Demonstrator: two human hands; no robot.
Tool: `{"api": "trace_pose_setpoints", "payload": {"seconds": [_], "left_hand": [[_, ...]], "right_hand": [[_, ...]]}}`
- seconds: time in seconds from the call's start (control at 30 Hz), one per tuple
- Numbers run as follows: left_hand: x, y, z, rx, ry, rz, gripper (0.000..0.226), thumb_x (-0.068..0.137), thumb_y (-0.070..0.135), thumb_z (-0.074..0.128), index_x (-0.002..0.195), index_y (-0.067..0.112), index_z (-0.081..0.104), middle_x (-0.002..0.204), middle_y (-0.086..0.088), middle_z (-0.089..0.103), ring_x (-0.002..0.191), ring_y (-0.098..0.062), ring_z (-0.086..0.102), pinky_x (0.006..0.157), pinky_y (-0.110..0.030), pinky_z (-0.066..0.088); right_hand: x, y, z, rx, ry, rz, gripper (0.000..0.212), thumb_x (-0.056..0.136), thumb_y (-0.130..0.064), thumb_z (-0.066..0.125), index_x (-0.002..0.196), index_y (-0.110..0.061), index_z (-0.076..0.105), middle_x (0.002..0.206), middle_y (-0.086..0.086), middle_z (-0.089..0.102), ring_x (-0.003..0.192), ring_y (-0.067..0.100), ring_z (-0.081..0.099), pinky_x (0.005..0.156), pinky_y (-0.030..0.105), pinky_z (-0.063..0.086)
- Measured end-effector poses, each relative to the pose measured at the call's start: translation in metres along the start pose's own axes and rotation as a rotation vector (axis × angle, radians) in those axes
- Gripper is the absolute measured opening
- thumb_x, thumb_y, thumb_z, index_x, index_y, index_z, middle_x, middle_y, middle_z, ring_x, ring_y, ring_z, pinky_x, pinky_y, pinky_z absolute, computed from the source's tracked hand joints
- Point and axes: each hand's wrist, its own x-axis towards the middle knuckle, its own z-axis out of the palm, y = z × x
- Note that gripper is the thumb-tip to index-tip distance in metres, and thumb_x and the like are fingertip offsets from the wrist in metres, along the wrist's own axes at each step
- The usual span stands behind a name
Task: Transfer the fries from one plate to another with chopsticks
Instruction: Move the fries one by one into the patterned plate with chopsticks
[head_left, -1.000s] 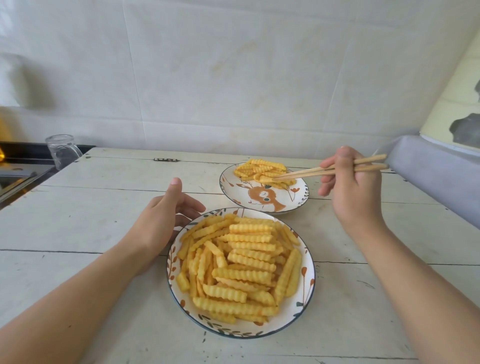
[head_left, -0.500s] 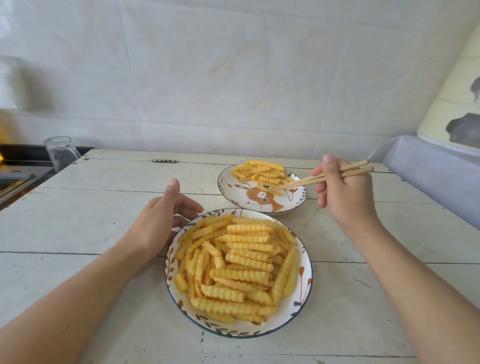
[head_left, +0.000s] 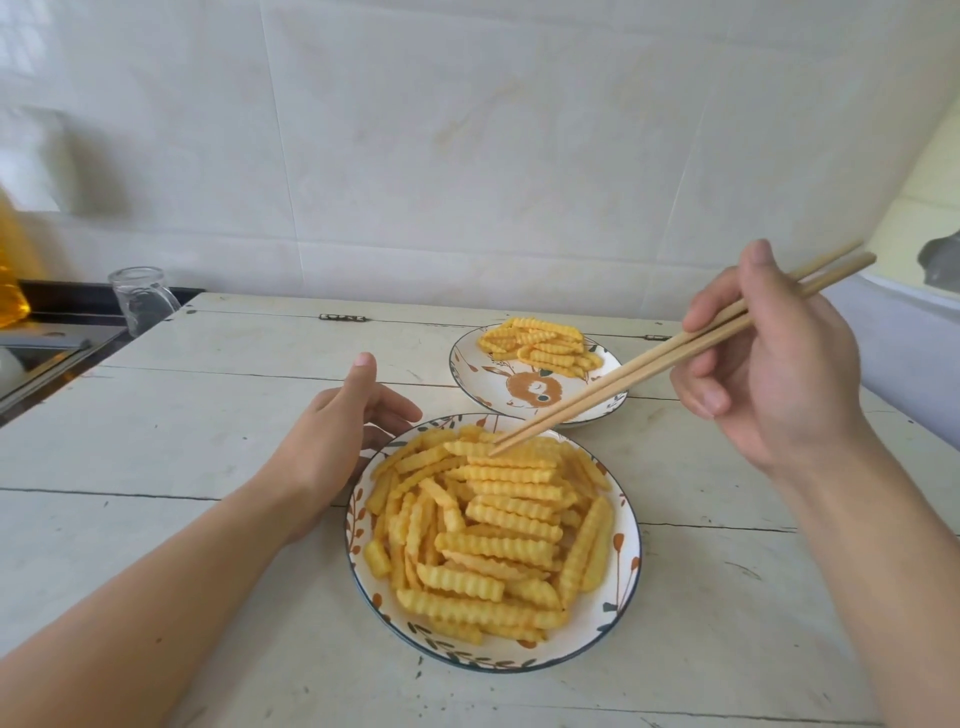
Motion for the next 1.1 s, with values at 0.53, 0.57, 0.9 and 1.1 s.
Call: {"api": "trace_pose_setpoints", "payload": {"seconds": [0.53,0.57,0.9,1.1], "left_hand": [[-0.001,0.000,0.000,-0.001,0.002,-0.014,0.079,0.105,0.066,0.022,0.086,0.017,0.081,0.097,-0.010,0.075,0.088,-0.026,0.068,0.094,-0.053,0.053],[-0.001,0.000,0.000,-0.002,0.004,-0.016,0.078,0.105,0.066,0.022,0.086,0.018,0.081,0.097,-0.009,0.075,0.088,-0.025,0.068,0.095,-0.054,0.053],[0.000,-0.001,0.001,-0.008,0.012,-0.013,0.078,0.104,0.067,0.022,0.084,0.020,0.081,0.093,-0.006,0.074,0.089,-0.025,0.067,0.093,-0.052,0.053],[0.001,-0.002,0.000,-0.007,0.011,0.001,0.078,0.105,0.065,0.022,0.086,0.018,0.081,0.087,-0.001,0.075,0.085,-0.020,0.068,0.087,-0.044,0.052]], "right_hand": [[0.011,0.009,-0.015,-0.068,0.194,-0.161,0.045,0.105,-0.031,0.047,0.064,-0.019,0.062,0.051,0.001,0.047,0.035,0.016,0.032,0.044,0.021,0.025],[0.015,0.016,-0.019,-0.155,0.249,-0.183,0.043,0.105,-0.032,0.048,0.066,-0.020,0.063,0.054,0.001,0.049,0.038,0.016,0.035,0.043,0.023,0.028],[0.020,0.075,-0.021,-0.669,0.142,-0.253,0.033,0.100,-0.046,0.046,0.080,-0.031,0.068,0.056,-0.001,0.056,0.053,0.019,0.058,0.056,0.037,0.051],[0.025,0.081,-0.019,-0.734,0.166,-0.295,0.033,0.104,-0.039,0.047,0.080,-0.027,0.065,0.059,0.008,0.060,0.054,0.024,0.061,0.059,0.045,0.054]]}}
